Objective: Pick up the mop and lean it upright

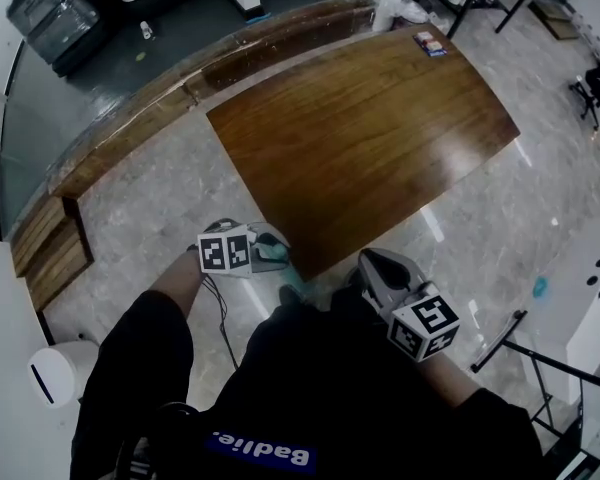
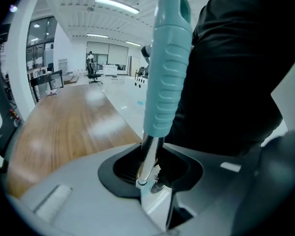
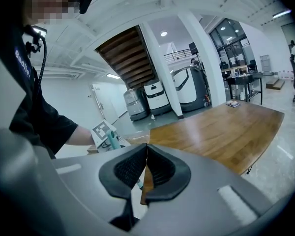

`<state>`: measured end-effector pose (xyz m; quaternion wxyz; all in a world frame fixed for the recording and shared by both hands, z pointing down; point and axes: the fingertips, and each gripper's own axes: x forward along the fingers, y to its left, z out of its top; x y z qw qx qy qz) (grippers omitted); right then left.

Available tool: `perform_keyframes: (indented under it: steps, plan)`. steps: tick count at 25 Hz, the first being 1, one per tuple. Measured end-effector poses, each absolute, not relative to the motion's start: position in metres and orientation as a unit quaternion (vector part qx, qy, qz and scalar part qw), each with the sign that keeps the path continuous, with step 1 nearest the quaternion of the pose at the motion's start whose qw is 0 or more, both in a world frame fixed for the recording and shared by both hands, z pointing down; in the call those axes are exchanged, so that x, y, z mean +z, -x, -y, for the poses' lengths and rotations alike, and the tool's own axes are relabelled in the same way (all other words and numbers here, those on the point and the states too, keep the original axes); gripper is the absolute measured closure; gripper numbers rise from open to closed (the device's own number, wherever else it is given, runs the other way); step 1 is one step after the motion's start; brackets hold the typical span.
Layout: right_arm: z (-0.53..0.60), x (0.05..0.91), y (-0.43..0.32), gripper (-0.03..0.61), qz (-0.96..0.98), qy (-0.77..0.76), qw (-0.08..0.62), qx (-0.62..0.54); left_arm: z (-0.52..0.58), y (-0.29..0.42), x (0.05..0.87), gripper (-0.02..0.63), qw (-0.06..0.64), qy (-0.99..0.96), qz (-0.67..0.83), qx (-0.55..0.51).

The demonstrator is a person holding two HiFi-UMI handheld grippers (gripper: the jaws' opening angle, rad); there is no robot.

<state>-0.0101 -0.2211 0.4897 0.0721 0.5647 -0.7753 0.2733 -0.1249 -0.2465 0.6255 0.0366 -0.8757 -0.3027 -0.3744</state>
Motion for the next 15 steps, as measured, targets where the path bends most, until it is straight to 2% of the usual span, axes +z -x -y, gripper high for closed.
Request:
perform_keyframes:
  steps: [8,15]
  plan:
    - [0.221,0.493,-0.002,0.559,0.774,-0.565,0.079,0.275,0.249,0.115,0.633,0.465,-0.018,0.907,0.25,-0.339]
    - [0.224,0.491,-0.001,0.541,0.78,-0.557,0.09,0.27,0.254,0.113,0.646,0.38,-0.014,0.924,0.192,-0.331]
